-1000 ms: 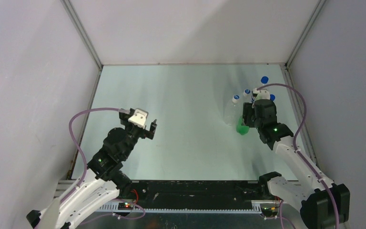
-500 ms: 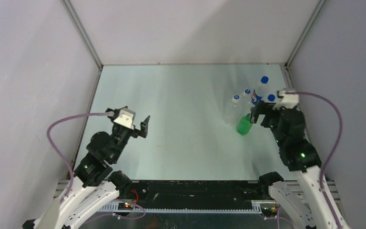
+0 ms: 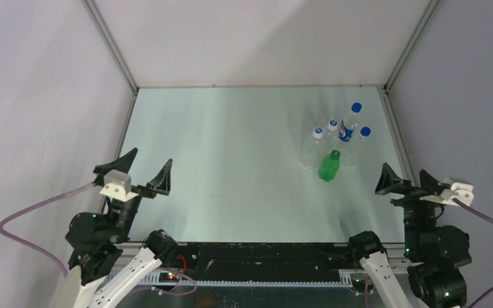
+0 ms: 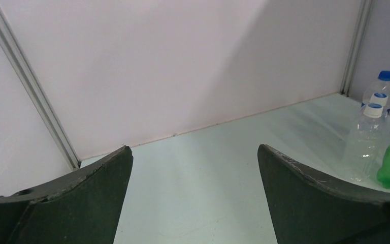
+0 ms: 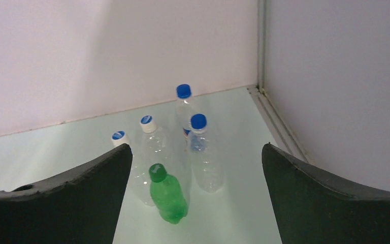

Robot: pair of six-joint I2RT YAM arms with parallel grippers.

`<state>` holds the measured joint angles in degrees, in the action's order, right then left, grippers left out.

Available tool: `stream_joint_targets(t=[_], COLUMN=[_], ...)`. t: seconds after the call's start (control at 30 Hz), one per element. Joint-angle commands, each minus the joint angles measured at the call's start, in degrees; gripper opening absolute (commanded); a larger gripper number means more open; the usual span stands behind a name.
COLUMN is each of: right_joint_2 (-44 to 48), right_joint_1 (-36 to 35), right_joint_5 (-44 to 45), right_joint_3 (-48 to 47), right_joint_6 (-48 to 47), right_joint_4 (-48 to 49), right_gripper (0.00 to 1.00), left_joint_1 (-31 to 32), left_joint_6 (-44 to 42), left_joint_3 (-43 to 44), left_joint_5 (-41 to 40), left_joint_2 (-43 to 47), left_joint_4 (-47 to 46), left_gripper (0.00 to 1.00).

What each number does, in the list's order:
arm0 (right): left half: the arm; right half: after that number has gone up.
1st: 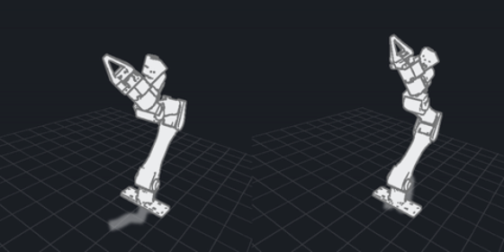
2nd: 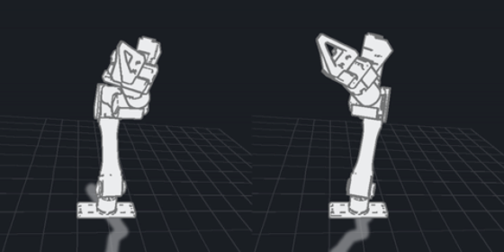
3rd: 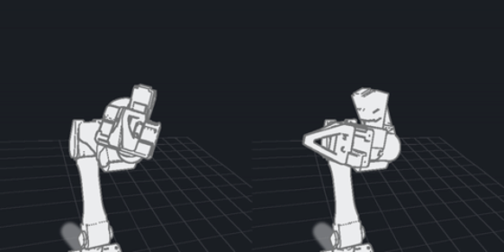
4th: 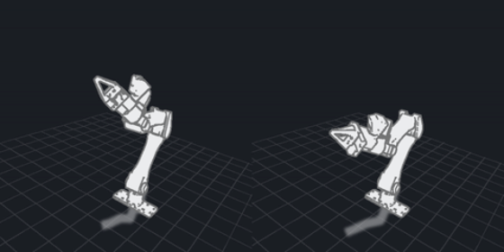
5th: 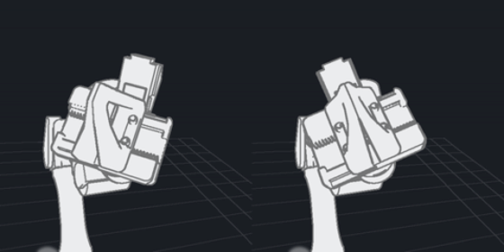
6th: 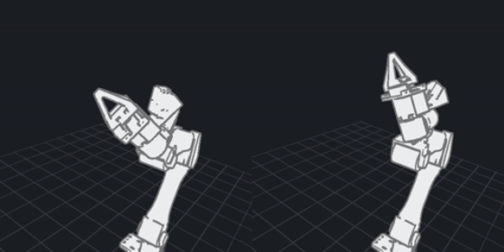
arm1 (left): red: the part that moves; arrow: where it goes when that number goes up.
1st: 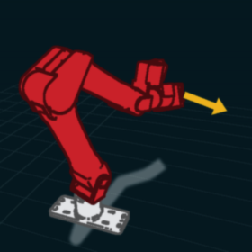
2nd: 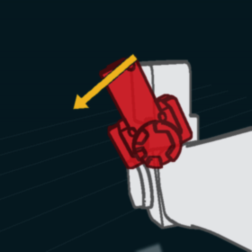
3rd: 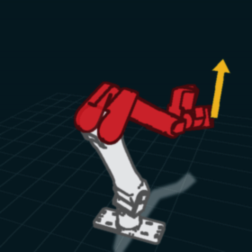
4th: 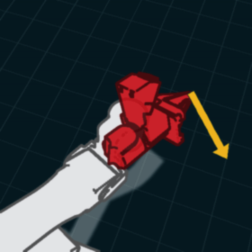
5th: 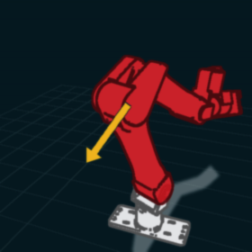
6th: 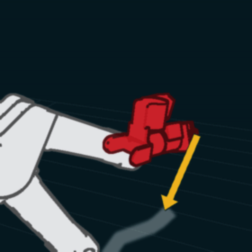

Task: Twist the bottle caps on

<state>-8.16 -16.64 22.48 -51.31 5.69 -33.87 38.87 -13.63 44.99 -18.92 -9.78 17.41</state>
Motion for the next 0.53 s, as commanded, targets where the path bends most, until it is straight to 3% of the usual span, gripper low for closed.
stream_joint_targets(t=[0.0,0.2,0.5], right_joint_2=[4.4,8.6,9.5], right_joint_1=[0.2,0.1,0.1], right_joint_5=[8.1,7.6,5.1], right_joint_3=[0.1,0.7,1.3], right_joint_6=[1.9,2.0,1.5], right_joint_4=[-2.8,-3.6,-3.4], right_gripper=[1.0,0.99,0.99], left_joint_1=[-0.3,-0.3,-0.3], left_joint_6=[0.0,1.6,2.1], left_joint_3=[-1.9,-5.5,-7.4], left_joint_5=[0.2,-3.8,-3.2], left_joint_2=[6.2,12.6,12.7], left_joint_4=[-0.7,-2.0,-0.7], left_gripper=[1.0,1.0,1.0])
